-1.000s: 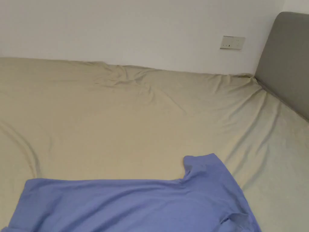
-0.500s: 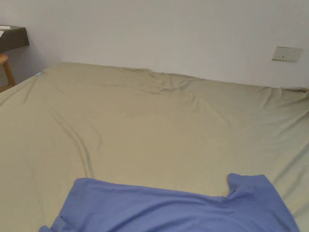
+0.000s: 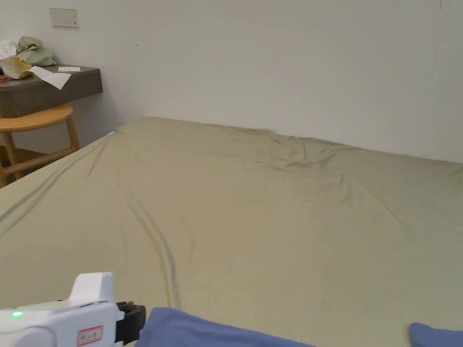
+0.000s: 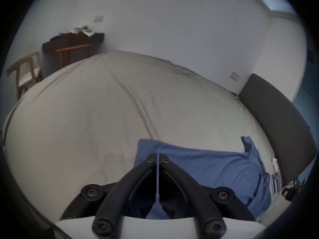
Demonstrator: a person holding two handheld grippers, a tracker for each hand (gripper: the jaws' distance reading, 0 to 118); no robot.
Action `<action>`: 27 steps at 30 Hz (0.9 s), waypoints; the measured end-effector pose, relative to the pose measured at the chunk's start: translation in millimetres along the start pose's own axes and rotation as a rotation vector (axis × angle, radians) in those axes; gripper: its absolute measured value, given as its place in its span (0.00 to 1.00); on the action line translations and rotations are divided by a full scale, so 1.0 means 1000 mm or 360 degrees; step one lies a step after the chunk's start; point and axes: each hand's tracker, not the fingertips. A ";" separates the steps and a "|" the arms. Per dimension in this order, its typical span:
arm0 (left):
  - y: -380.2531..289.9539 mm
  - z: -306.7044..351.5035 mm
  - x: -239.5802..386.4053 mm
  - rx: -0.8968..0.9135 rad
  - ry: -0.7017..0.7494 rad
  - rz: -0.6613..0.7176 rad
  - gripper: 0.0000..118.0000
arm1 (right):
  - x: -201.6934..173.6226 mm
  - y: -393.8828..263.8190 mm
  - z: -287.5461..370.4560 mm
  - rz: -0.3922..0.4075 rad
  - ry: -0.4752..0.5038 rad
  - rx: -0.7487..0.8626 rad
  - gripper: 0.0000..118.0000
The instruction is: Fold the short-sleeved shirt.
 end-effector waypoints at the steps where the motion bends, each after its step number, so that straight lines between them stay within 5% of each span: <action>1: 0.008 -0.020 -0.001 -0.0051 -0.0014 0.0022 0.26 | -0.001 0.001 -0.001 0.0013 -0.0029 -0.0034 0.02; 3: 0.020 -0.051 -0.003 -0.0159 -0.0014 0.0107 0.68 | 0.000 0.005 -0.004 0.0017 -0.0045 -0.0061 0.02; 6: 0.021 -0.086 -0.008 -0.0248 -0.0022 0.0216 0.74 | 0.002 0.013 -0.006 0.0002 -0.0065 -0.0078 0.02; 10: 0.011 -0.110 -0.012 -0.0336 0.0102 0.0163 0.69 | 0.008 0.019 -0.008 -0.0086 -0.0037 -0.0069 0.02; 13: -0.002 -0.102 -0.001 -0.0252 0.0172 -0.0070 0.51 | 0.011 0.021 -0.012 -0.0098 -0.0029 -0.0087 0.02; 16: -0.011 -0.095 0.004 -0.0297 0.0127 -0.0156 0.05 | 0.012 0.031 -0.021 -0.0076 -0.0033 -0.0094 0.02; 21: -0.023 -0.092 0.016 -0.0308 0.0114 -0.0205 0.04 | 0.017 0.067 -0.050 -0.0036 -0.0061 0.0014 0.04; 23: -0.021 -0.096 0.014 -0.0322 0.0115 -0.0155 0.03 | 0.024 0.088 -0.072 -0.0044 -0.0059 0.0081 0.23; 25: -0.020 -0.097 0.010 -0.0328 0.0088 -0.0058 0.03 | 0.034 0.103 -0.097 -0.0070 -0.0037 0.0121 0.60; 27: -0.018 -0.096 0.006 -0.0337 0.0067 0.0041 0.03 | 0.040 0.118 -0.127 -0.0110 -0.0065 0.0098 0.79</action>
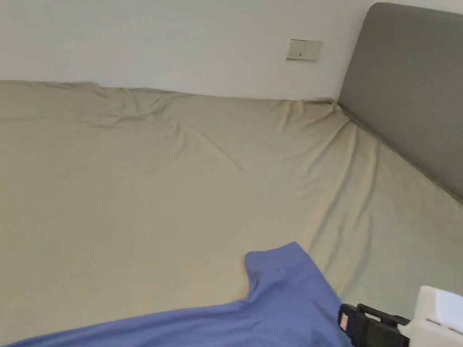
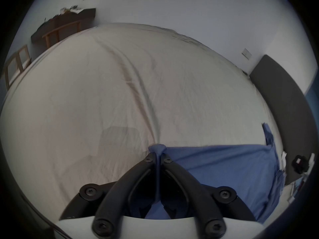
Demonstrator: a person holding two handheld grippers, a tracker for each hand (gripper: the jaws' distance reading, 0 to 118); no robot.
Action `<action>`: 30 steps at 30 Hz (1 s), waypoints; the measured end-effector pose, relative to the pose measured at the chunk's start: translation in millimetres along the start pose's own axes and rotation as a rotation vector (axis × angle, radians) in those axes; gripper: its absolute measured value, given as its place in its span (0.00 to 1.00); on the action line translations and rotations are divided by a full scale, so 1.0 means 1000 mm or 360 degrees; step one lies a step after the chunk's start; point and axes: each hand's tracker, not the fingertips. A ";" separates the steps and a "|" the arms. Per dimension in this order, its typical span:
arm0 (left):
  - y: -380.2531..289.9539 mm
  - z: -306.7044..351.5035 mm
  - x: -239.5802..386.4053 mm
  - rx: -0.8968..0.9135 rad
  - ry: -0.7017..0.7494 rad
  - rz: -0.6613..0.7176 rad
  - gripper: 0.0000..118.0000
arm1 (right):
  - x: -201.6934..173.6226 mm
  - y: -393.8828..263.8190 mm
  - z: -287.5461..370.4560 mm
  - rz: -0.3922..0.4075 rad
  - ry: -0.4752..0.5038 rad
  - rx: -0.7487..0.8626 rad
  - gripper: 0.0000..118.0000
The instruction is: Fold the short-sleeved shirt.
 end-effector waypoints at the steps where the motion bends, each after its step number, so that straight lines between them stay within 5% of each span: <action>1: 0.002 0.002 -0.001 0.0001 -0.0006 0.0018 0.03 | 0.002 0.006 -0.016 -0.0007 -0.0010 -0.0019 0.80; 11: -0.002 0.002 0.032 -0.0006 0.0184 -0.0258 0.03 | -0.001 0.028 -0.140 0.0240 -0.0250 -0.0253 0.79; 13: 0.000 0.001 0.029 -0.0010 0.0189 -0.0254 0.03 | -0.007 0.027 -0.145 0.0276 -0.0297 -0.0325 0.59; 15: -0.002 0.002 0.033 -0.0011 0.0202 -0.0264 0.03 | -0.008 0.023 -0.147 0.0285 -0.0223 -0.0374 0.04; 26: 0.007 0.062 0.036 0.0123 0.0198 -0.0362 0.03 | 0.003 0.037 -0.040 0.0239 -0.0057 -0.0142 0.03; 30: -0.009 0.121 0.027 0.0283 0.0147 -0.0283 0.03 | 0.018 0.023 0.027 0.0089 0.0057 -0.0053 0.03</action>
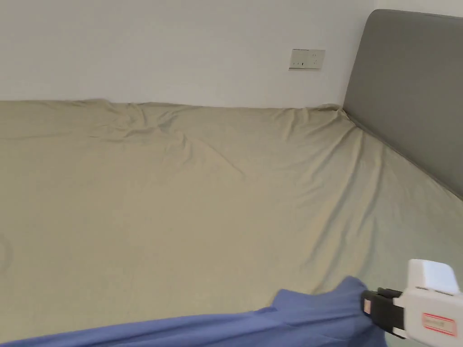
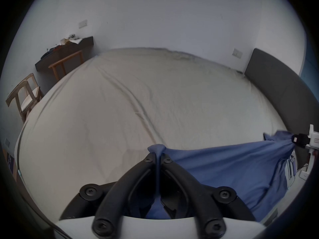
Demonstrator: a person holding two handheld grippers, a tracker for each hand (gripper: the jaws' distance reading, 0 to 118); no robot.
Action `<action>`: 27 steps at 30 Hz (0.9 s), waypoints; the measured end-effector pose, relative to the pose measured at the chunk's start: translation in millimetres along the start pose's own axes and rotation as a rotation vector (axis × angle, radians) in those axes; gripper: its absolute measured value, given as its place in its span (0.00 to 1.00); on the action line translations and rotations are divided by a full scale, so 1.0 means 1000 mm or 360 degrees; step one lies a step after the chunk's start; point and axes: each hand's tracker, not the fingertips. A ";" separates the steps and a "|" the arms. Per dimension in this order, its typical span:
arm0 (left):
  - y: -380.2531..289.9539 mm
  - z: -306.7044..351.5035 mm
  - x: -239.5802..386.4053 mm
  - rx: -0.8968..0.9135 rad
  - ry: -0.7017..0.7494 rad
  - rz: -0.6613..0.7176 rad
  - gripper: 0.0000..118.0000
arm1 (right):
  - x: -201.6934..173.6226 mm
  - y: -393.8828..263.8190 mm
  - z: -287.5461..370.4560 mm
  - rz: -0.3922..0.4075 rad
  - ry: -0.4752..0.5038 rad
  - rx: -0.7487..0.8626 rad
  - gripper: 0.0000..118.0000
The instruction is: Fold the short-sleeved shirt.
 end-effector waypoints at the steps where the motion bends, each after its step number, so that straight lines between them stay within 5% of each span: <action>1: -0.006 0.015 -0.003 0.0018 0.0004 -0.0012 0.03 | 0.003 -0.008 0.016 -0.0035 0.0019 0.0019 0.03; 11: -0.112 0.089 -0.030 -0.0056 0.0012 0.0021 0.03 | 0.017 -0.115 0.117 -0.0225 -0.0010 -0.0023 0.03; 23: -0.158 0.036 -0.029 -0.0254 0.0092 0.0022 0.04 | 0.024 -0.188 0.064 -0.0122 -0.0232 -0.0356 0.04; 26: -0.160 0.033 -0.032 -0.0230 0.0109 0.0052 0.20 | 0.019 -0.193 0.057 0.0009 -0.0309 -0.0342 0.27; 27: -0.161 0.036 -0.034 -0.0206 0.0136 0.0076 0.40 | 0.017 -0.193 0.057 0.0061 -0.0355 -0.0323 0.40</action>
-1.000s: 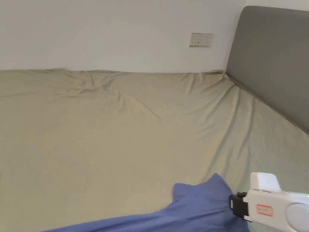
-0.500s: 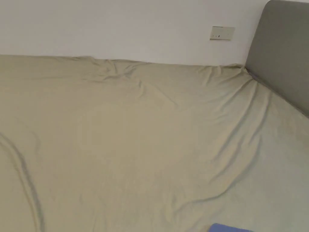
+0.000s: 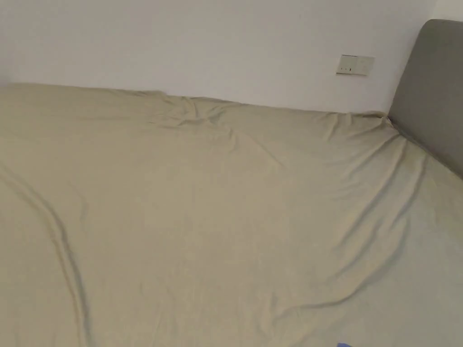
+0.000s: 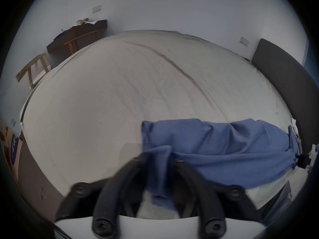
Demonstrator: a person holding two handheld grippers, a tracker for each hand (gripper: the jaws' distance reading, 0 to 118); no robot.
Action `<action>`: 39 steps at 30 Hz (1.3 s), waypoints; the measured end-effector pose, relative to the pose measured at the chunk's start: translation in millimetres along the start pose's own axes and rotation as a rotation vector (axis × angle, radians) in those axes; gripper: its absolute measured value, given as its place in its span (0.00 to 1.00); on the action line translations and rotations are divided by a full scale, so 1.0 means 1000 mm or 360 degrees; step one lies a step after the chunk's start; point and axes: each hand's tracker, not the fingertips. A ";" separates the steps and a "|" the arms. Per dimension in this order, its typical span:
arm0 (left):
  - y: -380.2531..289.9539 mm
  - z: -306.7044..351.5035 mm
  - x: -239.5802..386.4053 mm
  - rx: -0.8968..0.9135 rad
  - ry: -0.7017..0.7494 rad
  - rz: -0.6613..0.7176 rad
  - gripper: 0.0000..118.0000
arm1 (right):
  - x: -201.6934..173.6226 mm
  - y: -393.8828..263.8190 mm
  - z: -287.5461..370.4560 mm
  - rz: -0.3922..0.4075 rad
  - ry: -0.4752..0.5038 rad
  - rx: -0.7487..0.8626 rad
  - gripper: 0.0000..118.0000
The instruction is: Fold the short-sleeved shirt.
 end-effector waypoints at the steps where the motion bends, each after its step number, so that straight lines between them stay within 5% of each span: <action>1: 0.000 0.003 -0.003 0.0010 0.0082 0.0027 0.51 | -0.001 0.000 0.005 0.0058 -0.0046 0.0028 0.51; 4: 0.003 0.027 -0.016 0.0014 0.0049 0.0120 0.50 | 0.007 0.007 0.027 0.0167 -0.0052 0.0024 0.54; 5: 0.004 0.036 -0.019 0.0046 0.0009 0.0154 0.45 | 0.011 0.009 0.039 0.0122 -0.0015 0.0038 0.54; 6: 0.005 0.045 -0.020 0.0081 -0.0019 0.0163 0.29 | 0.013 0.011 0.051 0.0051 0.0038 0.0094 0.52; 8: 0.006 0.065 -0.021 0.0165 -0.0075 0.0180 0.04 | 0.017 0.015 0.080 -0.0073 0.0242 0.0230 0.34; 9: 0.007 0.071 -0.021 0.0195 -0.0099 0.0204 0.00 | 0.016 0.016 0.091 -0.0130 0.0336 0.0269 0.10; 12: 0.010 0.076 -0.023 0.0236 -0.0238 0.0355 0.00 | 0.006 0.013 0.111 -0.0228 0.0539 0.0449 0.02; 17: 0.011 0.056 -0.027 0.0163 -0.0429 0.0444 0.00 | -0.033 0.008 0.127 0.0122 0.0368 0.0503 0.01; 22: 0.021 0.026 -0.045 0.0098 -0.0423 0.0516 0.00 | -0.040 0.001 0.122 0.0133 0.0463 0.0425 0.02; 23: 0.023 0.021 -0.052 0.0079 -0.0466 0.0561 0.04 | -0.040 -0.002 0.121 0.0116 0.0466 0.0423 0.02; 27: 0.026 -0.009 -0.079 -0.0024 -0.0805 0.0727 0.88 | -0.036 -0.005 0.116 0.0042 0.0493 0.0377 0.02; 29: 0.019 -0.024 -0.089 -0.0024 -0.1074 0.0739 0.87 | -0.039 -0.002 0.116 0.0028 0.0492 0.0328 0.02; 32: 0.015 -0.055 -0.107 -0.0151 -0.0934 0.0742 0.81 | -0.042 -0.004 0.116 0.0050 0.0465 0.0308 0.02; 39: 0.013 -0.064 -0.094 -0.0067 -0.1090 0.0636 0.79 | -0.043 0.002 0.113 -0.0023 0.0587 0.0276 0.02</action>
